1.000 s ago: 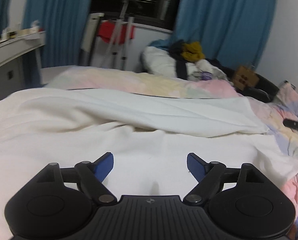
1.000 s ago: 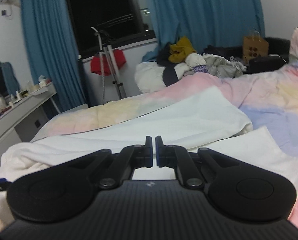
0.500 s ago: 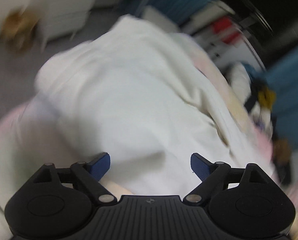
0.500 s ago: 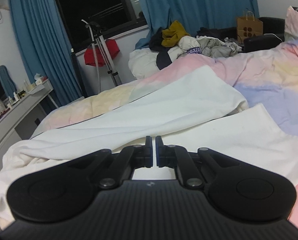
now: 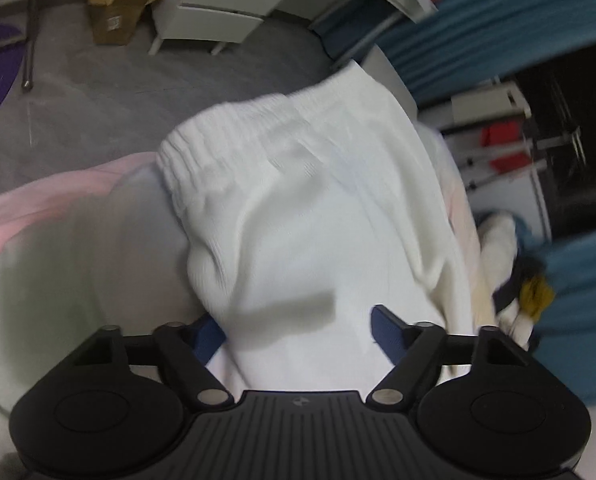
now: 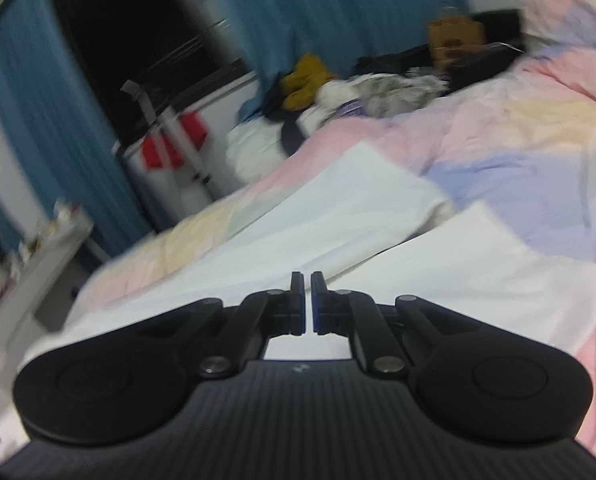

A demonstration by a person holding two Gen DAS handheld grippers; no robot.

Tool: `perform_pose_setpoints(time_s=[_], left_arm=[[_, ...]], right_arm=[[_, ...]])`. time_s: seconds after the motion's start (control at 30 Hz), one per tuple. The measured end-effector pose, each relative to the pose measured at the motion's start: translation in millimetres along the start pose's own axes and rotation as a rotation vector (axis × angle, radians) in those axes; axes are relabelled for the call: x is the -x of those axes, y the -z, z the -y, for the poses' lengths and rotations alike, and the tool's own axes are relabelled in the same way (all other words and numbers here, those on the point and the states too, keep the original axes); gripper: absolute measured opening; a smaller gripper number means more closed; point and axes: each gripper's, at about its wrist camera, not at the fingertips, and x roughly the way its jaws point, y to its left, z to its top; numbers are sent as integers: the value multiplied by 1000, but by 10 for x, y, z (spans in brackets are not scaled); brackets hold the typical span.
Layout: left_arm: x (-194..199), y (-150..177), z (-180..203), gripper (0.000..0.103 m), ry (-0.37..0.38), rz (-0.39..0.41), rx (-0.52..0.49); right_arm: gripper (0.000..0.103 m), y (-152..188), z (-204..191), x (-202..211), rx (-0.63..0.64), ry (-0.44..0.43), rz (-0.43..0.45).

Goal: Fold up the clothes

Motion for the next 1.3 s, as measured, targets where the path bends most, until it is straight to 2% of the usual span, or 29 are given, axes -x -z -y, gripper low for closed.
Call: perform_pose_setpoints(time_s=[0.13, 0.27, 0.4, 0.53, 0.57, 0.6, 0.63, 0.7, 0.73, 0.8, 0.97, 1.07, 1.23, 1.3], left_arm=[[72, -6, -156, 58, 128, 41, 68], [169, 84, -185, 58, 239, 64, 66], [223, 153, -197, 58, 283, 57, 44], [192, 169, -262, 60, 301, 31, 67], [142, 168, -250, 60, 297, 25, 73], [135, 174, -249, 60, 292, 18, 73], [129, 181, -247, 60, 288, 11, 74], [121, 189, -246, 60, 282, 7, 77], [118, 194, -246, 60, 279, 5, 78], [73, 198, -227, 60, 275, 2, 83], [45, 218, -169, 60, 263, 14, 90], [42, 233, -96, 61, 252, 24, 82], [63, 248, -8, 62, 249, 34, 61], [84, 259, -1, 64, 260, 37, 64]], right_arm=[[7, -179, 597, 115, -175, 79, 49], [7, -110, 1182, 83, -398, 237, 39], [8, 90, 1556, 63, -628, 394, 35], [10, 273, 1648, -20, -723, 488, 3], [11, 316, 1626, -68, -731, 496, -11], [19, 358, 1603, -118, -737, 505, -25], [34, 381, 1552, -176, -724, 502, -34], [50, 424, 1448, -292, -695, 495, -51], [55, 436, 1352, -315, -670, 517, -39], [56, 487, 1133, -358, -566, 585, -3], [56, 488, 954, -309, -407, 732, 54], [56, 487, 1072, -231, -452, 802, 80], [58, 638, 1246, -276, -569, 732, 55], [58, 660, 1228, -306, -561, 635, 80]])
